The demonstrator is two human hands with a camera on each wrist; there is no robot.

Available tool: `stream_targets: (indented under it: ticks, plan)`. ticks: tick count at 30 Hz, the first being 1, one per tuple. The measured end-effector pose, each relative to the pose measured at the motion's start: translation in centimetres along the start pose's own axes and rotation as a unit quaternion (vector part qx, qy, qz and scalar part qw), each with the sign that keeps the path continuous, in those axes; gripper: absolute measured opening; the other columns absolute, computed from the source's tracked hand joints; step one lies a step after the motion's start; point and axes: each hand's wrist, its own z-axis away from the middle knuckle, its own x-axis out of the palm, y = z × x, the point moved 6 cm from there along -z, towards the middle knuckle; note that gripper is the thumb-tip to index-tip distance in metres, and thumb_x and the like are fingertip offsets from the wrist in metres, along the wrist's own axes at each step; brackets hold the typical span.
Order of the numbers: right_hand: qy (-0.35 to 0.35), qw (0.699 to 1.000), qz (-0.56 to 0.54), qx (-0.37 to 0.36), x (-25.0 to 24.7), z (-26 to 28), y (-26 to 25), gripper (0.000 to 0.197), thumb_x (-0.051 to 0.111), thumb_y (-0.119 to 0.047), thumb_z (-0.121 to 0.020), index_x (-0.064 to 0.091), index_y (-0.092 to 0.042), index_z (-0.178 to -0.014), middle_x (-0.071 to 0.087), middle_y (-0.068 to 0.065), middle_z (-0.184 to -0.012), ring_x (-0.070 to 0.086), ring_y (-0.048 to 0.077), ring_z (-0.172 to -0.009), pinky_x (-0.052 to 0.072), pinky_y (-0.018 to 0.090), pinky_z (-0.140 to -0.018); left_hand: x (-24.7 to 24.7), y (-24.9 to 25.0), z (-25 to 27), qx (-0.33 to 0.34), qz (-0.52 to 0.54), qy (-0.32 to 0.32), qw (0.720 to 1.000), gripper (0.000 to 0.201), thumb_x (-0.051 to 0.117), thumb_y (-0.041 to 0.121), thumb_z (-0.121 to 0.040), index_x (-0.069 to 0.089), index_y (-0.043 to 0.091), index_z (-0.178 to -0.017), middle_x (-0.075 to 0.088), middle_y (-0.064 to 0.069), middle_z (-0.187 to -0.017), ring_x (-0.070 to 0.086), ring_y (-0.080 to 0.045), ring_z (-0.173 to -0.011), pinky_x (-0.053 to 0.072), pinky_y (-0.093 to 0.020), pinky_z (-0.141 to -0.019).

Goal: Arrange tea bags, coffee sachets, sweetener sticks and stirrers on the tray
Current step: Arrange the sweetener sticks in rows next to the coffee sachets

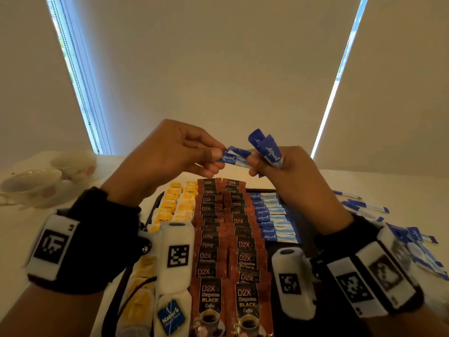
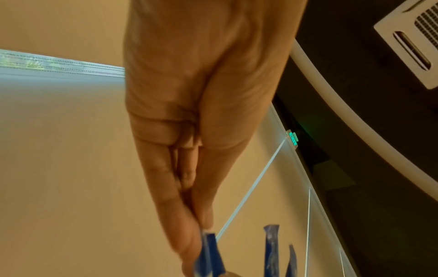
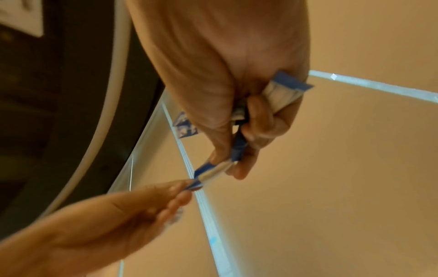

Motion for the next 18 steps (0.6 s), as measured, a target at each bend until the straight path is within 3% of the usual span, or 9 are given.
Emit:
stream_targets:
  ticks: [2, 4, 6, 8, 10, 11, 15, 18]
  plan:
    - [0.000, 0.998, 0.051, -0.038, 0.3, -0.2, 0.0, 0.014, 0.053, -0.028, -0.092, 0.062, -0.027, -0.081, 0.053, -0.016, -0.072, 0.051, 0.000, -0.055, 0.037, 0.001, -0.059, 0.2, 0.0, 0.2, -0.016, 0.002, -0.029, 0.999, 0.015, 0.064, 0.008, -0.081, 0.069, 0.005, -0.095, 0.074, -0.010, -0.079, 0.072, -0.017, -0.071, 0.058, -0.021, -0.063]
    - [0.011, 0.992, 0.095, -0.081, 0.6, -0.2, -0.1, 0.014, 0.056, -0.022, -0.092, 0.067, -0.022, -0.100, 0.048, -0.014, -0.076, 0.043, -0.005, -0.058, 0.035, -0.002, -0.063, 0.3, -0.1, 0.3, -0.033, 0.017, -0.044, 0.998, 0.016, 0.066, 0.008, -0.077, 0.069, 0.004, -0.092, 0.074, -0.011, -0.078, 0.071, -0.016, -0.069, 0.057, -0.020, -0.062]
    - [0.019, 0.989, 0.053, -0.133, 0.6, -0.1, -0.4, 0.029, 0.061, -0.011, -0.088, 0.066, -0.037, -0.101, 0.051, -0.007, -0.076, 0.046, 0.000, -0.064, 0.039, 0.012, -0.066, 0.4, -0.3, 0.3, -0.045, 0.041, -0.050, 0.997, 0.022, 0.067, 0.014, -0.070, 0.069, 0.004, -0.090, 0.074, -0.011, -0.078, 0.071, -0.014, -0.067, 0.056, -0.018, -0.060]
    - [0.042, 0.980, 0.038, -0.190, 0.3, 0.2, -0.9, 0.049, 0.057, -0.007, -0.084, 0.061, -0.045, -0.115, 0.058, 0.006, -0.080, 0.054, 0.015, -0.068, 0.048, 0.031, -0.067, 0.4, -0.5, 0.3, -0.055, 0.074, -0.050, 0.994, 0.029, 0.066, 0.017, -0.066, 0.069, 0.004, -0.091, 0.074, -0.011, -0.079, 0.070, -0.012, -0.067, 0.056, -0.017, -0.060]
    - [0.068, 0.959, 0.095, -0.259, 0.2, 0.5, -1.6, 0.056, 0.055, -0.003, -0.080, 0.044, -0.033, -0.126, 0.059, 0.013, -0.081, 0.057, 0.028, -0.070, 0.053, 0.047, -0.063, 0.4, -0.6, 0.2, -0.062, 0.102, -0.051, 0.992, 0.032, 0.066, 0.018, -0.066, 0.069, 0.004, -0.095, 0.074, -0.011, -0.079, 0.070, -0.011, -0.067, 0.055, -0.015, -0.059]
    - [0.073, 0.952, 0.113, -0.275, 0.2, 0.7, -1.7, 0.057, 0.055, -0.002, -0.079, 0.039, -0.027, -0.128, 0.058, 0.013, -0.081, 0.057, 0.030, -0.070, 0.054, 0.049, -0.061, 0.4, -0.7, 0.1, -0.063, 0.109, -0.052, 0.991, 0.032, 0.065, 0.019, -0.066, 0.069, 0.004, -0.094, 0.074, -0.010, -0.078, 0.070, -0.011, -0.066, 0.055, -0.015, -0.059]
    - [0.084, 0.935, 0.144, -0.312, 0.5, 0.9, -2.0, 0.063, 0.058, 0.002, -0.076, 0.037, -0.019, -0.131, 0.048, -0.002, -0.084, 0.053, 0.019, -0.070, 0.053, 0.041, -0.059, 0.7, -0.6, 0.1, -0.053, 0.100, -0.042, 0.993, 0.027, 0.066, 0.022, -0.067, 0.068, 0.005, -0.088, 0.073, -0.008, -0.075, 0.069, -0.011, -0.066, 0.056, -0.018, -0.060]
    - [0.076, 0.950, 0.133, -0.272, 0.2, 0.8, -2.1, 0.052, 0.057, -0.007, -0.080, 0.044, -0.018, -0.130, 0.056, 0.007, -0.083, 0.057, 0.026, -0.071, 0.051, 0.037, -0.062, 0.6, -0.4, 0.0, -0.038, 0.074, -0.021, 0.996, 0.020, 0.066, 0.020, -0.073, 0.067, 0.006, -0.087, 0.073, -0.007, -0.073, 0.068, -0.011, -0.065, 0.057, -0.020, -0.061]
